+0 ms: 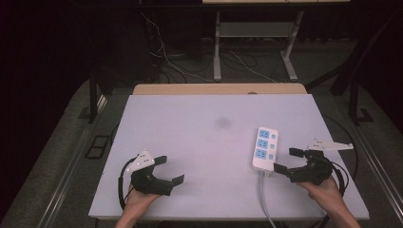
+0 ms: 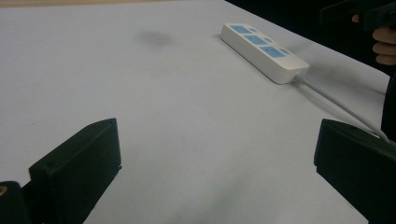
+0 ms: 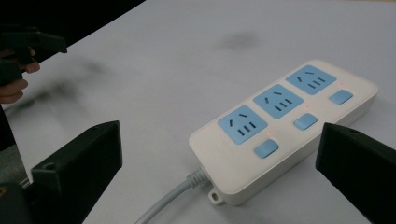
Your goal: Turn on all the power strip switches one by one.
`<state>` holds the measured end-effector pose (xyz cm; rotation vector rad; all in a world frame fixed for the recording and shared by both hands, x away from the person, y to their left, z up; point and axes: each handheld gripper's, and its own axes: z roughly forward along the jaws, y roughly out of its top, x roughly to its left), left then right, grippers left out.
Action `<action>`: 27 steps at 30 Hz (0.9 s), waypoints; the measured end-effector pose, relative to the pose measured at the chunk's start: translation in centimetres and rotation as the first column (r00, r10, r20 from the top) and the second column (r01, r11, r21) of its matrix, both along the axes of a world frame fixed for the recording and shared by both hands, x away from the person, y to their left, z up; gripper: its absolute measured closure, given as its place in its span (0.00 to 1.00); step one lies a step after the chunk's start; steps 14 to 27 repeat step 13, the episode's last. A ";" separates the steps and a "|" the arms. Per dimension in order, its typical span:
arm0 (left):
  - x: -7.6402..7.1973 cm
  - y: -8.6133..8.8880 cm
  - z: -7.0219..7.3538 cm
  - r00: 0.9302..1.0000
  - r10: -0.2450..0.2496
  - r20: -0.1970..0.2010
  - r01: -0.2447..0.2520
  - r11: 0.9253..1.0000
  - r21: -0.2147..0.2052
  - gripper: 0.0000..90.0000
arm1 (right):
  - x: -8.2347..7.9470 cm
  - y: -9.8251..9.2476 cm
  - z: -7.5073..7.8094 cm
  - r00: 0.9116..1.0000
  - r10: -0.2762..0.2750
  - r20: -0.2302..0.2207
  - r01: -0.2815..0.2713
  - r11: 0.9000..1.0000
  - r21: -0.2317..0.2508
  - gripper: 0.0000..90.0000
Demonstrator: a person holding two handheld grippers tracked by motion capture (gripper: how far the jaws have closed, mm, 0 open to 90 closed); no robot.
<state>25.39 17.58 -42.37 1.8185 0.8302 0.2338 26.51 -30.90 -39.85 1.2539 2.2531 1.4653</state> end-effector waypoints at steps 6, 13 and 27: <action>0.0 0.1 0.0 1.000 0.001 -0.009 -0.001 1.000 -0.005 0.00 | -1.2 0.7 -1.3 1.000 0.025 0.011 -0.025 1.000 -0.017 0.01; 0.1 0.0 -0.1 1.000 -0.005 -0.012 0.005 1.000 0.000 0.00 | -1.6 1.0 -2.2 0.998 0.058 0.013 -0.057 0.998 -0.027 0.01; 0.1 0.0 -0.1 1.000 -0.005 -0.012 0.005 1.000 0.000 0.00 | -1.6 1.0 -2.2 0.998 0.058 0.013 -0.057 0.998 -0.027 0.01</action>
